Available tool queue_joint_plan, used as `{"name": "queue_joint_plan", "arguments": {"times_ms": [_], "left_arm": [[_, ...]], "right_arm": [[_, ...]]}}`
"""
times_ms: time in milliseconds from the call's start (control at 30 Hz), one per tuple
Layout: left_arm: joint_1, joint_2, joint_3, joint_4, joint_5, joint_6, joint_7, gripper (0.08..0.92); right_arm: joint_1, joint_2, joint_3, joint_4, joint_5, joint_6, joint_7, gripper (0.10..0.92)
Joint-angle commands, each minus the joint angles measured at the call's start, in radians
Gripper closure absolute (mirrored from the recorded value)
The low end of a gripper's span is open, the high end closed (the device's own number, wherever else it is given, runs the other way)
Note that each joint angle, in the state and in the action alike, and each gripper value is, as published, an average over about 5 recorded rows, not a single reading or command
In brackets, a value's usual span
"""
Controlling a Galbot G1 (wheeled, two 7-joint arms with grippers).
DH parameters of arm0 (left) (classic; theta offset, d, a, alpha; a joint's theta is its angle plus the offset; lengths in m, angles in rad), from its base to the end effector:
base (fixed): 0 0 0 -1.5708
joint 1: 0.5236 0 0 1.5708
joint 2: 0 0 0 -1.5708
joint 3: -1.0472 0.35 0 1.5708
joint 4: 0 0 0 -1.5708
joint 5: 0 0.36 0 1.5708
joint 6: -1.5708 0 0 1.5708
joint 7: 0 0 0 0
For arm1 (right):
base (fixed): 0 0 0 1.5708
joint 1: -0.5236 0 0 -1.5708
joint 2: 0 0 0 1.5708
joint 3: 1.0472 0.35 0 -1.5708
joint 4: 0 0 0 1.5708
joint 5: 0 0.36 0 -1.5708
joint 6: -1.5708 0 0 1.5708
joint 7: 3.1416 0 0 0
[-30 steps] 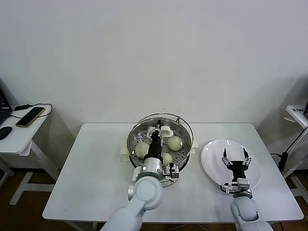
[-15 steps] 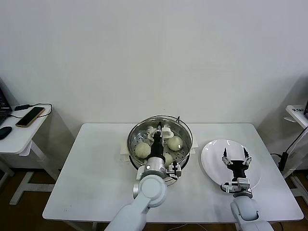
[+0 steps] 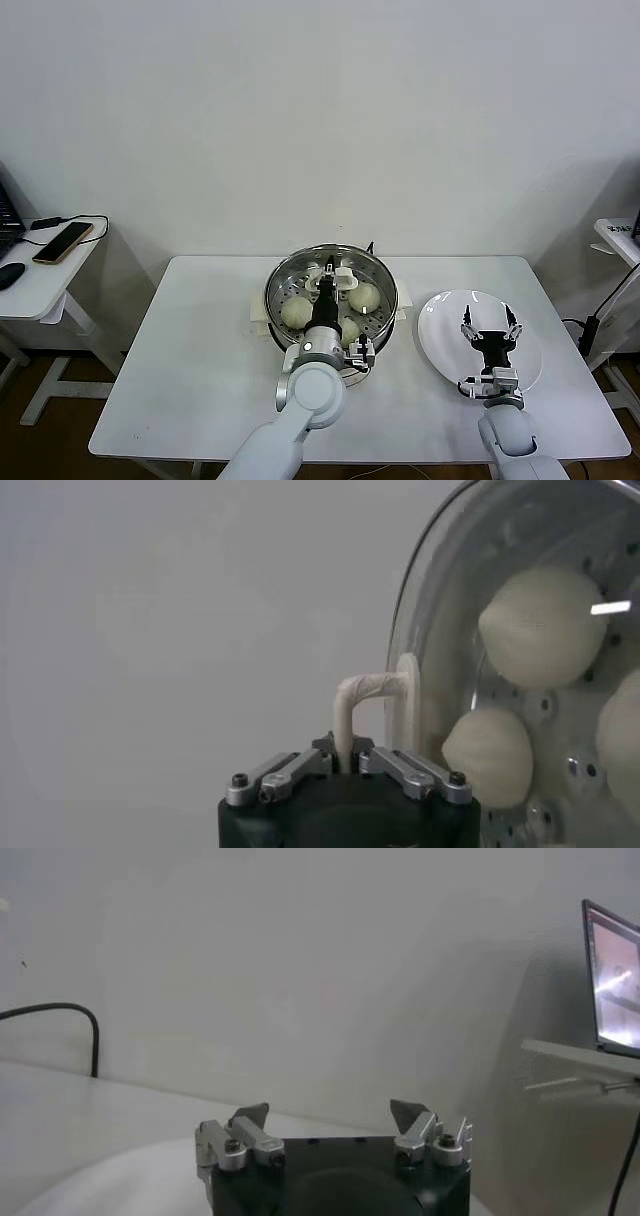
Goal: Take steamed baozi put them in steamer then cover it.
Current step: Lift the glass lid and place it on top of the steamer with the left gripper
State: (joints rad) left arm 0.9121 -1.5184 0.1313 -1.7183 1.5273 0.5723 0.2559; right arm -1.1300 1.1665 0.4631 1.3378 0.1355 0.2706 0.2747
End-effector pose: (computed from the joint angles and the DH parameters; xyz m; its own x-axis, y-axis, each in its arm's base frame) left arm 0.3213 -0.2010 -0.2672 -0.9947 0.1001 0.0249 0.0298 0.0482 0.9984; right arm 0.3148 -0.1509 -0.4341 -0.9740 0.2263 -0.0144 0.2216 0.9365 -0.2719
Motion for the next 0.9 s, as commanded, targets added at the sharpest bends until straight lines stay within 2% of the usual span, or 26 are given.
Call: {"name": "queue_joint_plan", "arguments": {"times_ms": [33,767,900], "left_arm": [[-0.004,-0.004,0.000,0.012,0.024,-0.009,0.031,0.808],[0.000,-0.016,-0.018,0.013,0.058,-0.031,0.048,0.808],[0.001,-0.015,-0.021,0.006,0.055,-0.032,0.043,0.761]], "right_arm": [[0.003,0.000,-0.001,-0.002,0.001,0.001,0.000,0.203],[0.008,0.001,-0.002,-0.001,0.001,0.002,0.002,0.203],[0.008,0.000,-0.002,0.001,0.002,0.002,0.003,0.203]]}}
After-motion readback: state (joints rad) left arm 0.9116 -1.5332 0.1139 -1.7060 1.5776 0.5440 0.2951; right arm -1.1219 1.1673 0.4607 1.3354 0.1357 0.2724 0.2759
